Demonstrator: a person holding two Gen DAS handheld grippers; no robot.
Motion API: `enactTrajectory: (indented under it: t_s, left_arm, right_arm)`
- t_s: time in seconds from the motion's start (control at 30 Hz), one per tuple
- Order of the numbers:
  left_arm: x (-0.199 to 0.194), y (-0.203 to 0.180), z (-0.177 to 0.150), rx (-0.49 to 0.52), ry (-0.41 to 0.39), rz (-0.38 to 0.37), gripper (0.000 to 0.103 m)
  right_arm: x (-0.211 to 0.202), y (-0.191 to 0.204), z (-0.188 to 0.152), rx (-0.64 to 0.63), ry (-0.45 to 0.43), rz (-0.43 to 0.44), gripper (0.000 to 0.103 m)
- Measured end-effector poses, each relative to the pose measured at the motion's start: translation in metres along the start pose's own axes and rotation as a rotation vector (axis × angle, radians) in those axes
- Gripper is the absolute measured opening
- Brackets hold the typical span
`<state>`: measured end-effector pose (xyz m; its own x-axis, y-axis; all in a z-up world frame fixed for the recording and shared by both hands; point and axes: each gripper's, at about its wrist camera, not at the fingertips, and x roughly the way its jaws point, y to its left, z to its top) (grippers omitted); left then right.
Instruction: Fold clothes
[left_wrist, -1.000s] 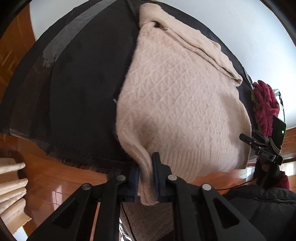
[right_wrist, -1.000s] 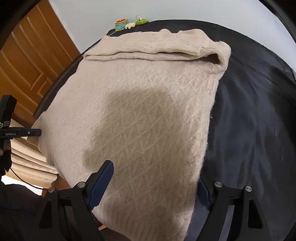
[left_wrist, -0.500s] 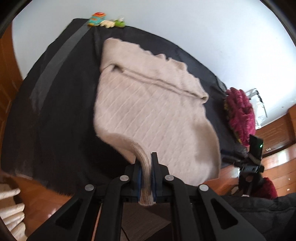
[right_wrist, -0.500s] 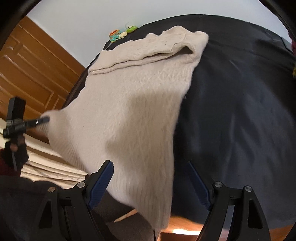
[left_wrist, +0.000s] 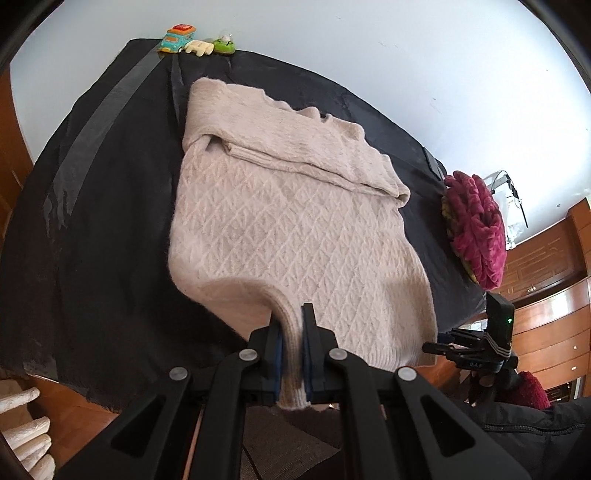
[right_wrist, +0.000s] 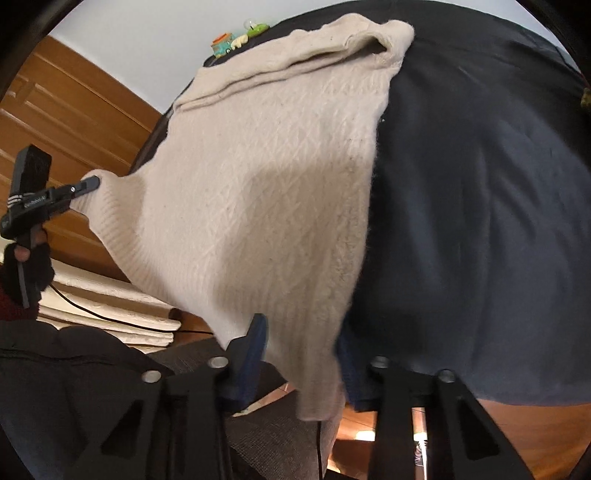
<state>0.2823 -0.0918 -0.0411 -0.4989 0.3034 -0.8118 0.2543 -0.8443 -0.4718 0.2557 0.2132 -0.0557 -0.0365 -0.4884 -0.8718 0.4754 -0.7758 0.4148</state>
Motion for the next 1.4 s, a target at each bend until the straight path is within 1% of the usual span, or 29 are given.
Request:
enactTrajectory:
  t_s: [0.07,0.13,0.23,0.37,0.5,0.53,0.57,0.6,0.63,0.7,0.83,1.07,1.17,1.3,1.4]
  left_arm:
    - [0.004,0.006,-0.003,-0.014,0.012,0.002,0.009]
    - [0.009,0.013,-0.006,-0.026,0.029,0.003,0.009]
    - [0.018,0.027,-0.015,-0.043,0.058,0.024,0.009]
    - [0.027,0.046,-0.026,-0.103,0.090,0.038,0.010]
    - [0.032,0.053,-0.031,-0.115,0.110,0.039,0.011]
    - [0.033,0.054,-0.032,-0.116,0.112,0.041,0.011]
    - [0.033,0.054,-0.032,-0.120,0.111,0.037,0.011]
    - [0.032,0.054,-0.031,-0.121,0.103,0.029,0.011]
    - [0.029,0.052,-0.030,-0.119,0.092,0.021,0.009]
    - [0.024,0.047,-0.028,-0.110,0.072,0.008,0.009]
    - [0.004,0.034,-0.014,-0.086,0.015,-0.016,0.009]
    - [-0.037,0.019,0.022,-0.083,-0.125,-0.078,0.009]
    - [-0.051,0.018,0.038,-0.090,-0.180,-0.100,0.009]
    - [-0.064,0.018,0.061,-0.093,-0.233,-0.122,0.009]
    - [-0.071,0.021,0.080,-0.097,-0.268,-0.130,0.009]
  right_arm:
    - [0.000,-0.001,0.000,0.002,0.001,0.003,0.036]
    - [0.001,-0.001,0.003,0.009,0.003,0.006,0.032]
    - [0.002,-0.006,0.005,0.024,0.006,0.020,0.026]
    - [0.002,-0.012,0.006,0.044,0.014,0.068,0.026]
    - [0.002,-0.017,0.008,0.055,0.028,0.098,0.025]
    - [0.002,-0.018,0.009,0.059,0.031,0.105,0.023]
    - [0.001,-0.019,0.009,0.078,0.021,0.142,0.021]
    - [0.000,-0.021,0.010,0.099,0.008,0.185,0.014]
    - [-0.001,-0.024,0.011,0.121,-0.005,0.227,0.013]
    - [-0.005,-0.026,0.013,0.156,-0.039,0.321,0.013]
    - [-0.013,-0.018,0.025,0.167,-0.103,0.471,0.013]
    - [-0.035,-0.013,0.059,0.199,-0.250,0.676,0.013]
    - [-0.049,-0.014,0.076,0.217,-0.322,0.731,0.013]
    - [-0.064,-0.015,0.096,0.217,-0.407,0.742,0.013]
    - [-0.076,-0.023,0.112,0.222,-0.455,0.733,0.013]
